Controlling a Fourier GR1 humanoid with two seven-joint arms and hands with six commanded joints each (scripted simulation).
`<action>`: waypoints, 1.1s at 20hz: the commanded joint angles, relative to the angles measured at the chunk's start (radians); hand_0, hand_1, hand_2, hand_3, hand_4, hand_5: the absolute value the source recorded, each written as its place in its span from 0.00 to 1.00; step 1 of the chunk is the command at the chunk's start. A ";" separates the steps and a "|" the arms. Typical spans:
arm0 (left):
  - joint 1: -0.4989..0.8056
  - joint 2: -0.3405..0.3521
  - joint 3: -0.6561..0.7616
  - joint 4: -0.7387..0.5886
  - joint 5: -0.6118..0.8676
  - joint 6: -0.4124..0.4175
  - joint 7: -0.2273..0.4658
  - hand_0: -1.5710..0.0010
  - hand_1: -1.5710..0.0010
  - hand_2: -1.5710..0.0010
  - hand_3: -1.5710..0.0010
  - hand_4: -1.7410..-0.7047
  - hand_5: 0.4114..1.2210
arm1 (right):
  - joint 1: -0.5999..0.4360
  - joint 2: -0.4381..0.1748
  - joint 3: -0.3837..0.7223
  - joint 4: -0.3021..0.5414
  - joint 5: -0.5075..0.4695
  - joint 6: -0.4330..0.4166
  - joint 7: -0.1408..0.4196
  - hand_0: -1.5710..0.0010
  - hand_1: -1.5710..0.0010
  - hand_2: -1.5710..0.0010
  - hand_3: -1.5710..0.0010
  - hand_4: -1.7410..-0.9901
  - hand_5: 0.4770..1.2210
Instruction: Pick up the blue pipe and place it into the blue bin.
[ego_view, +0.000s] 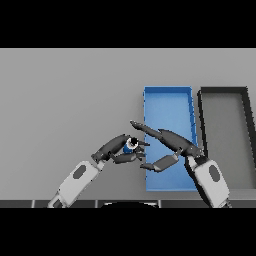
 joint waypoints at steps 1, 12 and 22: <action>0.000 -0.001 -0.003 0.005 -0.005 -0.005 -0.015 0.00 0.00 0.00 0.04 0.00 1.00 | -0.029 0.013 0.015 0.016 0.015 -0.001 0.016 1.00 1.00 1.00 1.00 0.67 0.07; -0.020 0.043 -0.021 -0.001 -0.060 -0.040 0.044 0.25 0.31 0.32 0.34 0.06 1.00 | -0.228 0.135 0.089 0.182 0.018 0.065 0.067 0.78 0.76 0.76 0.81 0.54 0.04; 0.021 -0.037 0.031 0.000 -0.045 -0.052 0.063 0.11 0.12 0.17 0.13 0.04 1.00 | -0.258 0.148 0.137 0.231 -0.047 0.065 -0.071 0.09 0.09 0.09 0.13 0.40 0.73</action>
